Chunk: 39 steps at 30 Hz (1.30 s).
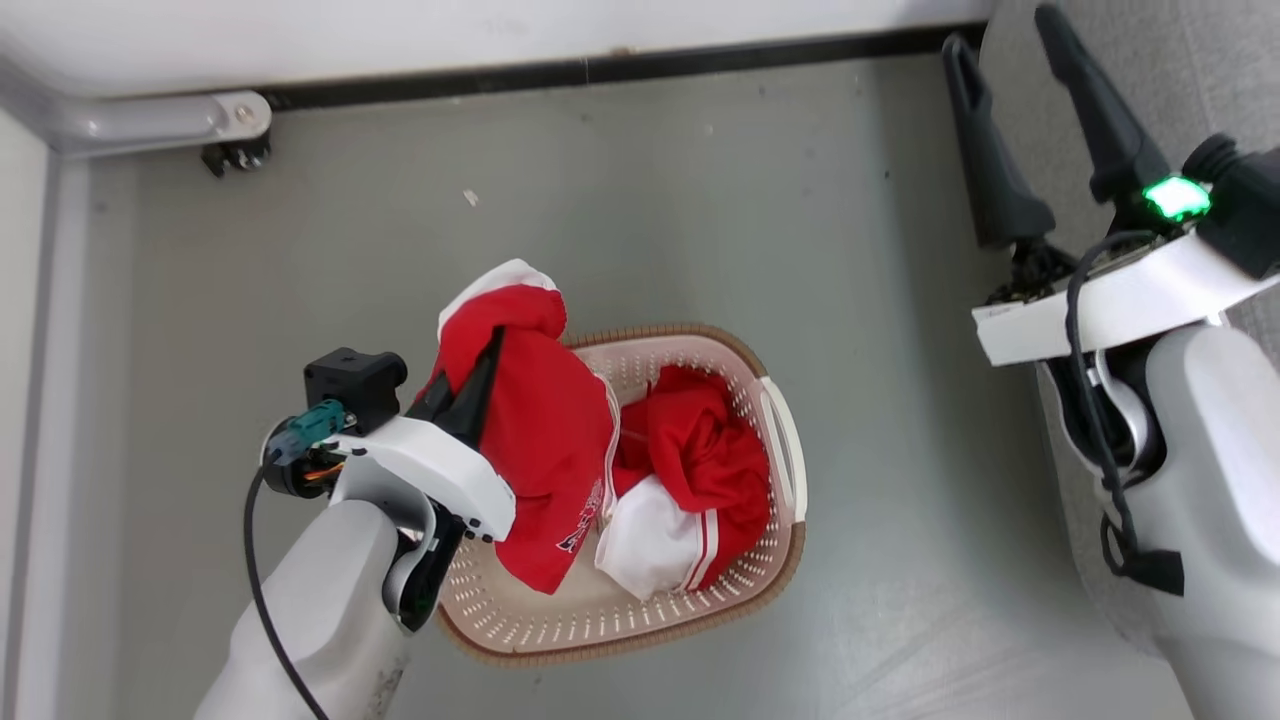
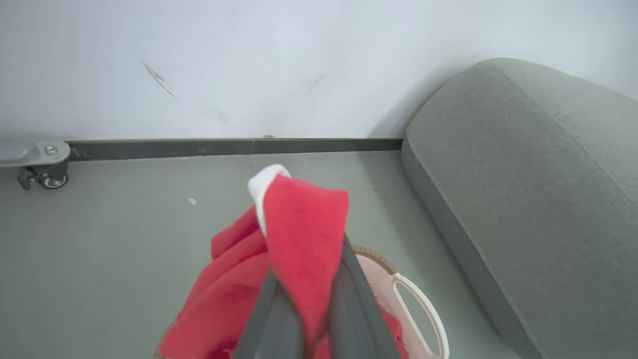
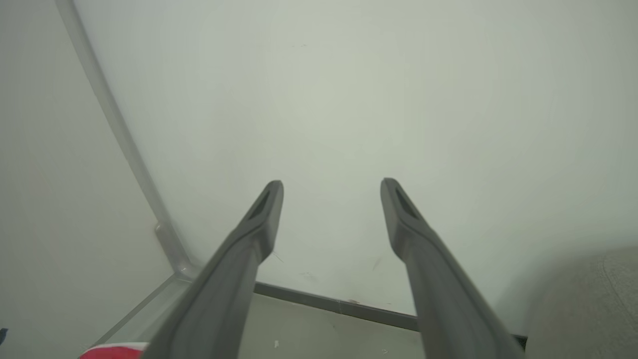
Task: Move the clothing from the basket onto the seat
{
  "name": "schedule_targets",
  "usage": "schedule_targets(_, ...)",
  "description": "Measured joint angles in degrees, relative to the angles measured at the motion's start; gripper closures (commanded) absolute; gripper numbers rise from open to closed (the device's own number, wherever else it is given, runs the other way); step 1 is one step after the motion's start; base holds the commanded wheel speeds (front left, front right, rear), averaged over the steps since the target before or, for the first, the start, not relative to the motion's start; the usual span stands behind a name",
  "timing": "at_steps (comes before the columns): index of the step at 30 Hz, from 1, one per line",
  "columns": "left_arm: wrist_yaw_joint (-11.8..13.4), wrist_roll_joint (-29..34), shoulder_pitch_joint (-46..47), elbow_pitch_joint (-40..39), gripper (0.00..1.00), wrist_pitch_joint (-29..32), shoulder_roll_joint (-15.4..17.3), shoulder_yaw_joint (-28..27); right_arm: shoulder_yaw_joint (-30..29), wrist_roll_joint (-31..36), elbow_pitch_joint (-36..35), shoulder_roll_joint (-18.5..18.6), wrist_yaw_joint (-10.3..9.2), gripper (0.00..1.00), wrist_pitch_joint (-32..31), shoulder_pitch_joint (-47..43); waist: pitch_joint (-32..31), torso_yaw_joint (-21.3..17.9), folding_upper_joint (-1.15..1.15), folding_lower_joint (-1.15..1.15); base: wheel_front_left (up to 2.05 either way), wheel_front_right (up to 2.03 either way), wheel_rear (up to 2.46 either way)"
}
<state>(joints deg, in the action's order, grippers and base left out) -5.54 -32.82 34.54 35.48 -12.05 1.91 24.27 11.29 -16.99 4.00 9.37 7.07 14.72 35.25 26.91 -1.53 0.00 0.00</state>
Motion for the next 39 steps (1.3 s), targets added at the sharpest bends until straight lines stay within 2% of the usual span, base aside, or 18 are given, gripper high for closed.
schedule_targets(23,0.38,-3.56,-6.86,-12.17,1.0,-1.76,4.48,-8.56,1.12,-1.15,3.36,0.2,0.0,0.0,0.0,-9.35,-13.62,0.88,0.0,0.0,0.0,0.0,0.0)
schedule_targets(39,4.28,-1.76,-14.62,-19.82,1.0,-2.18,8.48,-13.15,0.51,-1.36,5.7,0.18,0.0,0.0,-0.01,-15.97,-21.17,-0.02,0.0,0.0,0.0,0.0,0.0)
